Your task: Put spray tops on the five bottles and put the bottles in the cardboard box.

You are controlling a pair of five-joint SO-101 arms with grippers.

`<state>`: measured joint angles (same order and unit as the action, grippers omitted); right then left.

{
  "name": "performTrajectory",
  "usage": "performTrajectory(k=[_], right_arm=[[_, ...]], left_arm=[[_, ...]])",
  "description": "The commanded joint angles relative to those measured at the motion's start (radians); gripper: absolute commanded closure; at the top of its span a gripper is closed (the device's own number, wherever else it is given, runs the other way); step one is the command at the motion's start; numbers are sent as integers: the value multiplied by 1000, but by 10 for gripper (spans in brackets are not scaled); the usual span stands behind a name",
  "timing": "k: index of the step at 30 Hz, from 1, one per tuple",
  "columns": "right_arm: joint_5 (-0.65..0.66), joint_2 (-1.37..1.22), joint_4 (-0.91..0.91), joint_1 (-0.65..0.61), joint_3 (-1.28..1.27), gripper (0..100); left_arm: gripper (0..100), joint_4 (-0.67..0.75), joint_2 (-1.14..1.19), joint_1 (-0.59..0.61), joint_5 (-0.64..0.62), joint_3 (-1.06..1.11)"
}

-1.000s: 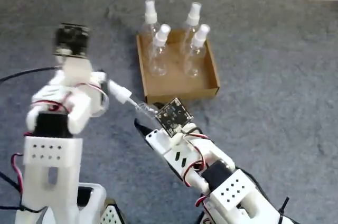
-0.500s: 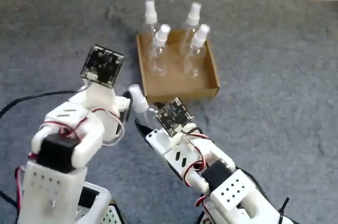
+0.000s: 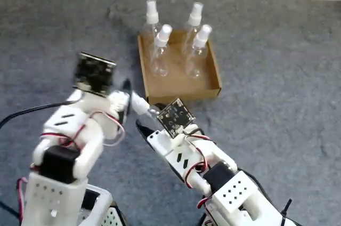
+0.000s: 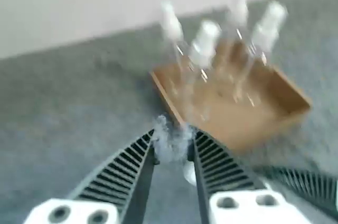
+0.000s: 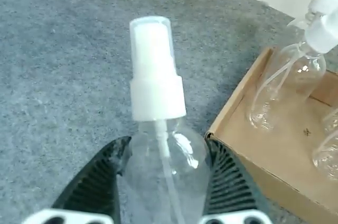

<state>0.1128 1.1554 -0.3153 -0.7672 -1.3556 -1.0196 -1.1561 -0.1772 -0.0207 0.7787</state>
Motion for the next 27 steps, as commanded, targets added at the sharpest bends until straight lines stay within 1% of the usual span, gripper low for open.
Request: performTrajectory(k=[1, 7, 12, 13, 16, 20, 22, 25, 27], right_arm=[[-6, 24, -2, -8, 13, 995], [-6, 24, -2, -8, 13, 995], [-6, 24, -2, -8, 13, 995], [-6, 24, -2, -7, 13, 995], [-6, 24, -2, -4, 13, 995], [-3, 24, -2, 2, 22, 995], [-3, 24, -2, 33, 22, 995], [-3, 15, -5, 81, 96, 995], [-3, -27, -47, 104, 166, 995]], left_arm=[[935, 28, -5, -111, -2, 91], [936, -11, -5, -236, -2, 79], [935, -15, -7, -246, 2, 81], [934, -17, -7, -236, 5, 76], [934, -25, -58, -150, 5, 56], [933, -106, -226, 7, -2, 39], [932, -124, -332, 71, -2, 90], [926, -97, -467, 131, -2, 216], [880, -74, -532, 159, -2, 298]])
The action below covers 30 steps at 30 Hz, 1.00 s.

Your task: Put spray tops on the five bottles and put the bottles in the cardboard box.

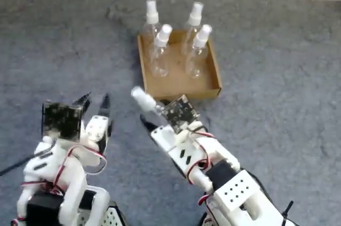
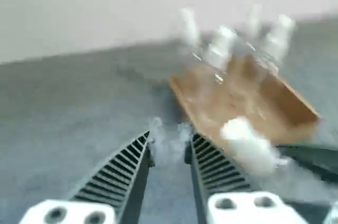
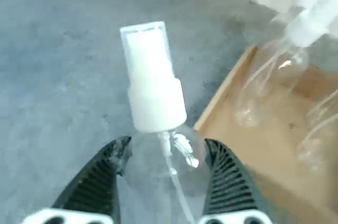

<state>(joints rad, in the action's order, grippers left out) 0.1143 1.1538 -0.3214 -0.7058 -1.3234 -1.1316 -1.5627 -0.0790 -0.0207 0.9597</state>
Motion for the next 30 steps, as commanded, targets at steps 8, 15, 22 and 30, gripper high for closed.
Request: performTrajectory(k=[8, 15, 22, 30], right_arm=[[-11, -410, -237, 41, 665, 995], [-164, -727, -364, 18, 989, 995], [-272, -809, -524, -13, 1150, 995], [-269, -670, -699, -16, 1165, 995]], left_arm=[[804, 138, -143, -15, 3, 291], [701, 133, -142, -108, -2, 291], [702, 180, -139, -94, -2, 323], [702, 310, -139, -22, 5, 403]])
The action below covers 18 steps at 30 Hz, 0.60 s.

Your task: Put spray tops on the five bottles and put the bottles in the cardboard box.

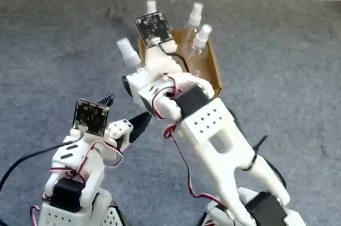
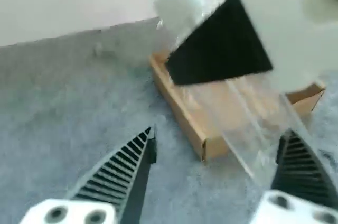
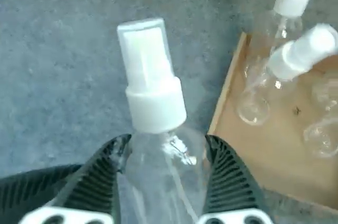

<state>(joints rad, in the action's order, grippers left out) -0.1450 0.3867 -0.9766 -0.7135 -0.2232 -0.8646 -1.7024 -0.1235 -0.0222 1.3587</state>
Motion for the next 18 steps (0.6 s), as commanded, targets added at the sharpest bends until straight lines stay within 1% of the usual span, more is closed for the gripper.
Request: performTrajectory(k=[1, 7, 11, 14, 16, 18], right_arm=[[-9, 119, -59, -7, 64, 995], [0, 252, -140, -5, 62, 995], [118, 294, -157, 7, 61, 995], [147, 269, -116, 110, 62, 995], [146, 228, -45, 211, 61, 995], [146, 165, 10, 275, 59, 995]], left_arm=[[702, 43, 1, 24, 6, 5], [702, 43, 1, 25, 6, 10], [702, 40, 1, 25, 6, 10], [717, 38, -1, 25, 6, 10], [781, 44, -10, 30, 8, 10], [857, 44, -10, 67, 8, 10]])
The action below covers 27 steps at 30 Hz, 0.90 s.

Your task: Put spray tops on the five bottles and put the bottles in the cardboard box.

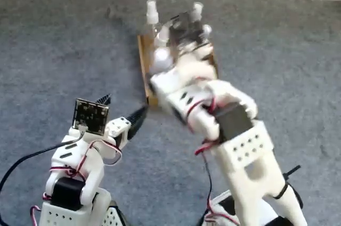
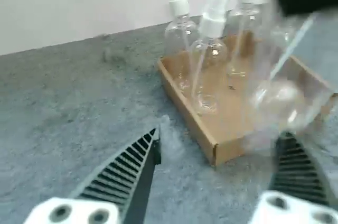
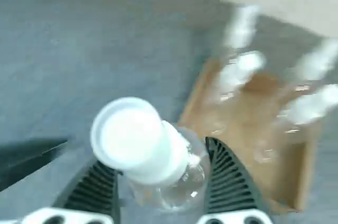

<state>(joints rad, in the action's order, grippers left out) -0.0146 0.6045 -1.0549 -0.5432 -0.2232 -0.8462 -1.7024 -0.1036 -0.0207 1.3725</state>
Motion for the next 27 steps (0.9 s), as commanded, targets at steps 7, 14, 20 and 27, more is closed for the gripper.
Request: performTrajectory(k=[7, 14, 20, 27], right_arm=[[14, -272, 262, 125, 59, 995], [14, -398, 312, 125, 59, 995], [14, -384, 522, 130, -113, 995], [14, -361, 664, 131, -300, 995]], left_arm=[[989, 52, -1, 229, -2, 2], [989, 83, -1, 223, 0, 28], [989, 83, -1, 223, 0, 30], [989, 80, -1, 189, 5, 30]])
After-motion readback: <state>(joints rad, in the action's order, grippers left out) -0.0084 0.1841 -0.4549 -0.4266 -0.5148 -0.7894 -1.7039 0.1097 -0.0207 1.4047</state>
